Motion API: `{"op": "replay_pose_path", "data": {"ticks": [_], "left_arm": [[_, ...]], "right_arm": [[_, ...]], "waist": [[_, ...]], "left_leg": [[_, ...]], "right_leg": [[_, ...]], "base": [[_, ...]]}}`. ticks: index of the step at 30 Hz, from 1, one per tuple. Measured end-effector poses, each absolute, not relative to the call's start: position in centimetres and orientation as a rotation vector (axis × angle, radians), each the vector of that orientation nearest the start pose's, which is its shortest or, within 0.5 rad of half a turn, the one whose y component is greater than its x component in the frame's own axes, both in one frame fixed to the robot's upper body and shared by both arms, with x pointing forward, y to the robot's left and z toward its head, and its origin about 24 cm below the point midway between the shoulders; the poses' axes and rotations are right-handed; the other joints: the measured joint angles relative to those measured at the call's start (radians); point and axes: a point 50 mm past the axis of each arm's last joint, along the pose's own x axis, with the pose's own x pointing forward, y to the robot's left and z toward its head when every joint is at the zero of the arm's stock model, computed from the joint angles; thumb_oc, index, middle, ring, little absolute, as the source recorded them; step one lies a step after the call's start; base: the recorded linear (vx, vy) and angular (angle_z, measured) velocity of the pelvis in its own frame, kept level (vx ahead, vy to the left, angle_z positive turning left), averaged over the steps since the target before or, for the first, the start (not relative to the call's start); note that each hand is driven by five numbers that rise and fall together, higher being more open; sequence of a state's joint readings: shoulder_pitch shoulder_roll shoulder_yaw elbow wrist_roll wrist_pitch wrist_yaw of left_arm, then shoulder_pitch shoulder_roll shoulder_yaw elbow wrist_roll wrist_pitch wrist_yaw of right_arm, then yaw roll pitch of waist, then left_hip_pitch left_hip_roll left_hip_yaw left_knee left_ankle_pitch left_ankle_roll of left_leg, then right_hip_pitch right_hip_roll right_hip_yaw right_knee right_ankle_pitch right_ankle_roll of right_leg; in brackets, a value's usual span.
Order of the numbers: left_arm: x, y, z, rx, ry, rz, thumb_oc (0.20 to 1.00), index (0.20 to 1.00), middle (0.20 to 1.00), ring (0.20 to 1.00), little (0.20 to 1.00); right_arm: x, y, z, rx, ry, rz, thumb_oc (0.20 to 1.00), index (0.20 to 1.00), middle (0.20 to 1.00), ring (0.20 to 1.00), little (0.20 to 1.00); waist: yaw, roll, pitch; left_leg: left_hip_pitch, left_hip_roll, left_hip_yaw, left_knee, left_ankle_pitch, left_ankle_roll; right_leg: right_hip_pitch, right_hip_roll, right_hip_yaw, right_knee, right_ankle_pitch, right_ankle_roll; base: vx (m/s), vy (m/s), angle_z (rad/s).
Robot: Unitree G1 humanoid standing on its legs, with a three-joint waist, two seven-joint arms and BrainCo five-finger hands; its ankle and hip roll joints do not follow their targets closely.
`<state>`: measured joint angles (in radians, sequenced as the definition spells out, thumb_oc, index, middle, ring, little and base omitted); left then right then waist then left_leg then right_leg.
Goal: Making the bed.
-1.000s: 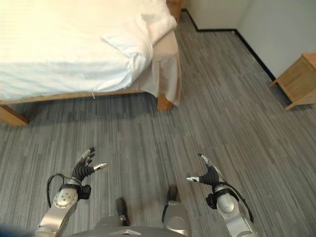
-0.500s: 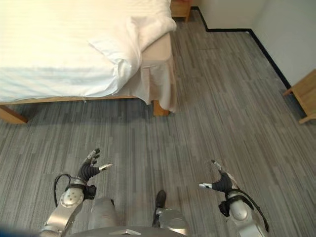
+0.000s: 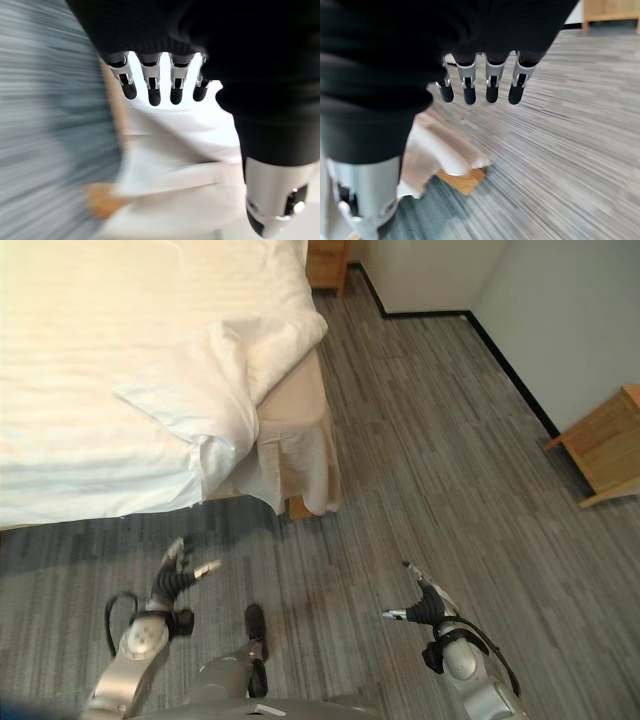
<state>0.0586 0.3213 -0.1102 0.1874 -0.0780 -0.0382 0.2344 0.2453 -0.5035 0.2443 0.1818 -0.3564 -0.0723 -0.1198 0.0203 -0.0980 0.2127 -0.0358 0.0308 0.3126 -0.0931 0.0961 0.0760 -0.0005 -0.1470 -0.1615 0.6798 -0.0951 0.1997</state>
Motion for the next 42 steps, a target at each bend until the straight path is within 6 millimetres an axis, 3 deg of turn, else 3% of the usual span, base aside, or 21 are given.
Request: {"op": "replay_pose_path", "data": {"ticks": [2, 3, 5, 8, 9, 10, 12, 13, 15, 19, 25, 28, 29, 32, 33, 34, 35, 37, 39, 41, 42], "left_arm": [[25.0, 22.0, 1.7, 0.250, 0.106, 0.248, 1.000, 1.000, 1.000, 1.000, 1.000], [25.6, 22.4, 2.4, 0.243, 0.081, 0.285, 1.000, 1.000, 1.000, 1.000, 1.000], [26.8, 23.8, 6.3, 0.233, -0.077, 0.382, 1.000, 1.000, 1.000, 1.000, 1.000], [26.8, 26.6, 8.4, 0.246, -0.163, 0.533, 1.000, 1.000, 1.000, 1.000, 1.000], [26.9, 28.3, 8.9, 0.278, -0.167, 0.621, 1.000, 1.000, 1.000, 1.000, 1.000], [27.3, 28.8, 9.2, 0.284, -0.170, 0.646, 1.000, 1.000, 1.000, 1.000, 1.000], [27.5, 29.3, 9.3, 0.307, -0.166, 0.687, 1.000, 1.000, 1.000, 1.000, 1.000], [27.8, 29.0, 7.8, 0.397, -0.095, 0.689, 1.000, 1.000, 1.000, 1.000, 1.000], [28.0, 28.9, 7.3, 0.491, -0.074, 0.707, 1.000, 1.000, 1.000, 1.000, 1.000], [28.8, 29.4, 7.4, 0.704, -0.034, 0.712, 1.000, 1.000, 1.000, 1.000, 1.000], [28.8, 32.6, 5.0, 1.031, 0.191, 0.689, 1.000, 1.000, 1.000, 1.000, 1.000], [28.2, 34.9, 3.8, 1.117, 0.360, 0.707, 1.000, 1.000, 1.000, 1.000, 1.000], [29.3, 35.7, 4.1, 1.195, 0.446, 0.702, 1.000, 1.000, 1.000, 1.000, 1.000], [31.5, 35.9, 7.2, 1.254, 0.397, 0.731, 1.000, 1.000, 1.000, 1.000, 1.000], [31.7, 36.1, 7.7, 1.240, 0.389, 0.745, 0.896, 0.896, 0.896, 0.896, 0.896], [32.4, 35.2, 8.3, 1.224, 0.339, 0.739, 0.360, 0.360, 0.360, 0.360, 0.360], [33.0, 34.4, 8.6, 1.207, 0.305, 0.727, 0.200, 0.200, 0.200, 0.200, 0.200], [33.5, 33.0, 8.8, 1.207, 0.245, 0.724, 0.200, 0.200, 0.200, 0.200, 0.200], [34.4, 29.0, 8.6, 1.196, 0.101, 0.602, 0.200, 0.200, 0.200, 0.200, 0.200], [34.2, 24.8, 7.4, 1.094, 0.030, 0.486, 0.200, 0.200, 0.200, 0.200, 0.200], [34.2, 24.8, 7.4, 1.094, 0.030, 0.486, 0.200, 0.200, 0.200, 0.200, 0.200]], "right_arm": [[18.1, -21.7, -2.9, -0.831, 0.288, 0.188, 1.000, 1.000, 1.000, 1.000, 1.000], [18.6, -21.5, -2.7, -0.826, 0.271, 0.186, 1.000, 1.000, 1.000, 1.000, 1.000], [17.8, -21.9, -3.2, -0.829, 0.306, 0.183, 1.000, 1.000, 1.000, 1.000, 1.000], [16.0, -22.2, -4.7, -0.805, 0.393, 0.176, 1.000, 1.000, 1.000, 1.000, 1.000], [14.2, -22.2, -5.9, -0.776, 0.463, 0.173, 1.000, 1.000, 1.000, 1.000, 1.000], [13.4, -22.2, -6.5, -0.768, 0.499, 0.178, 1.000, 1.000, 1.000, 1.000, 1.000], [11.7, -22.1, -7.8, -0.757, 0.570, 0.197, 1.000, 1.000, 1.000, 1.000, 1.000], [10.3, -22.5, -9.3, -0.780, 0.661, 0.236, 1.000, 1.000, 1.000, 1.000, 1.000], [11.8, -22.7, -8.7, -0.820, 0.610, 0.248, 1.000, 1.000, 1.000, 1.000, 1.000], [15.0, -23.9, -5.6, -0.921, 0.439, 0.244, 1.000, 1.000, 1.000, 1.000, 1.000], [12.2, -24.5, -6.0, -0.973, 0.492, 0.318, 1.000, 1.000, 1.000, 1.000, 1.000], [13.6, -23.9, -5.4, -1.023, 0.424, 0.368, 1.000, 1.000, 1.000, 1.000, 1.000], [15.4, -23.4, -2.8, -1.077, 0.280, 0.403, 1.000, 1.000, 1.000, 1.000, 1.000], [15.7, -22.0, -1.2, -1.030, 0.178, 0.431, 1.000, 1.000, 1.000, 1.000, 1.000], [15.7, -21.4, -1.2, -1.013, 0.163, 0.458, 1.000, 1.000, 1.000, 1.000, 1.000], [15.5, -20.4, -1.7, -0.977, 0.165, 0.488, 1.000, 1.000, 1.000, 1.000, 1.000], [15.7, -19.7, -1.8, -0.962, 0.155, 0.512, 1.000, 1.000, 1.000, 1.000, 1.000], [16.9, -19.5, -1.2, -0.972, 0.112, 0.503, 1.000, 1.000, 1.000, 1.000, 1.000], [16.9, -20.1, -0.8, -0.978, 0.108, 0.469, 1.000, 1.000, 1.000, 1.000, 1.000], [17.1, -20.1, -0.8, -0.976, 0.105, 0.440, 1.000, 1.000, 1.000, 1.000, 1.000], [17.1, -20.1, -0.8, -0.976, 0.105, 0.440, 1.000, 1.000, 1.000, 1.000, 1.000]], "waist": [[-0.014, 0.026, 0.005], [-0.043, 0.041, 0.012], [-0.077, 0.057, 0.010], [-0.079, 0.045, -0.002], [-0.107, 0.028, -0.025], [-0.115, 0.015, -0.030], [-0.134, -0.019, -0.050], [-0.131, 0.016, -0.067], [-0.127, 0.051, -0.068], [-0.146, 0.050, -0.057], [-0.154, 0.089, -0.039], [-0.172, 0.083, -0.032], [-0.197, 0.101, -0.017], [-0.232, 0.112, 0.008], [-0.242, 0.113, 0.009], [-0.243, 0.116, 0.009], [-0.243, 0.115, 0.010], [-0.228, 0.133, 0.014], [-0.206, 0.107, 0.013], [-0.203, 0.108, 0.012], [-0.203, 0.108, 0.012]], "left_leg": [[0.072, -0.004, -0.024, 0.007, -0.073, -0.008], [0.098, -0.004, -0.030, 0.002, -0.074, -0.009], [0.143, -0.008, -0.031, 0.002, -0.127, -0.052], [0.180, -0.017, -0.045, 0.001, -0.157, -0.073], [0.192, -0.013, -0.110, 0.001, -0.173, -0.087], [0.202, -0.015, -0.130, 0.001, -0.181, -0.096], [0.236, -0.026, -0.147, 0.001, -0.209, -0.128], [0.290, 0.019, -0.150, 0.002, -0.238, -0.159], [0.270, 0.054, -0.077, 0.047, -0.231, -0.163], [0.228, 0.050, -0.072, -0.007, -0.229, -0.161], [0.151, 0.083, -0.046, -0.005, -0.177, -0.169], [0.098, 0.069, -0.017, 0.006, -0.167, -0.175], [-0.004, 0.052, 0.003, 0.022, -0.163, -0.169], [-0.091, 0.038, 0.009, 0.005, -0.148, -0.167], [-0.110, 0.032, 0.010, -0.003, -0.141, -0.169], [-0.137, 0.029, 0.011, -0.004, -0.137, -0.172], [-0.146, 0.029, 0.011, -0.004, -0.136, -0.173], [-0.149, 0.062, 0.017, -0.006, -0.131, -0.163], [-0.100, 0.045, 0.002, -0.006, -0.120, -0.171], [-0.029, 0.052, 0.005, -0.006, -0.125, -0.174], [-0.029, 0.052, 0.005, -0.006, -0.125, -0.174]], "right_leg": [[-0.156, -0.053, -0.003, 0.162, -0.035, -0.029], [-0.184, -0.077, -0.060, 0.110, -0.057, -0.063], [-0.234, -0.092, -0.105, -0.251, -0.033, -0.079], [-0.249, -0.041, -0.009, -0.559, 0.075, -0.066], [-0.226, 0.015, 0.136, -0.746, 0.150, -0.070], [-0.217, 0.033, 0.171, -0.782, 0.176, -0.082], [-0.186, 0.024, 0.166, -0.782, 0.195, -0.095], [-0.126, 0.062, 0.129, -0.784, 0.312, -0.074], [-0.112, 0.086, 0.119, -0.781, 0.300, -0.109], [-0.083, 0.084, 0.114, -0.781, 0.284, -0.124], [-0.129, 0.082, 0.019, -0.787, 0.241, -0.111], [-0.209, 0.086, 0.059, -0.785, 0.316, -0.132], [-0.311, 0.067, 0.089, -0.781, 0.347, -0.131], [-0.407, 0.060, 0.101, -0.781, 0.366, -0.128], [-0.432, 0.060, 0.108, -0.781, 0.359, -0.120], [-0.461, 0.058, 0.114, -0.785, 0.345, -0.107], [-0.472, 0.058, 0.115, -0.783, 0.333, -0.094], [-0.472, 0.070, 0.075, -0.780, 0.259, -0.012], [-0.409, 0.061, 0.067, -0.782, 0.333, -0.102], [-0.333, 0.068, 0.064, -0.780, 0.330, -0.112], [-0.333, 0.068, 0.064, -0.780, 0.330, -0.112]], "base": [[0.33, -0.001, 0.06], [0.39, -0.068, 0.55], [0.52, -0.118, 0.75], [0.36, -0.097, 0.53], [0.29, -0.147, 1.09], [0.25, -0.143, 1.32], [0.28, -0.150, 0.93], [0.18, -0.104, 0.61], [0.14, -0.096, 0.27], [0.11, -0.110, 0.11], [-0.05, -0.079, -0.13], [-0.21, -0.062, -0.40], [-0.18, -0.078, -0.32], [-0.08, -0.046, -0.11], [-0.05, -0.036, -0.04], [0.01, -0.011, -0.06], [0.03, -0.008, -0.07], [0.03, 0.032, 0.00], [0.06, 0.054, 0.34], [0.15, 0.081, 0.07], [0.15, 0.108, -0.25]]}}
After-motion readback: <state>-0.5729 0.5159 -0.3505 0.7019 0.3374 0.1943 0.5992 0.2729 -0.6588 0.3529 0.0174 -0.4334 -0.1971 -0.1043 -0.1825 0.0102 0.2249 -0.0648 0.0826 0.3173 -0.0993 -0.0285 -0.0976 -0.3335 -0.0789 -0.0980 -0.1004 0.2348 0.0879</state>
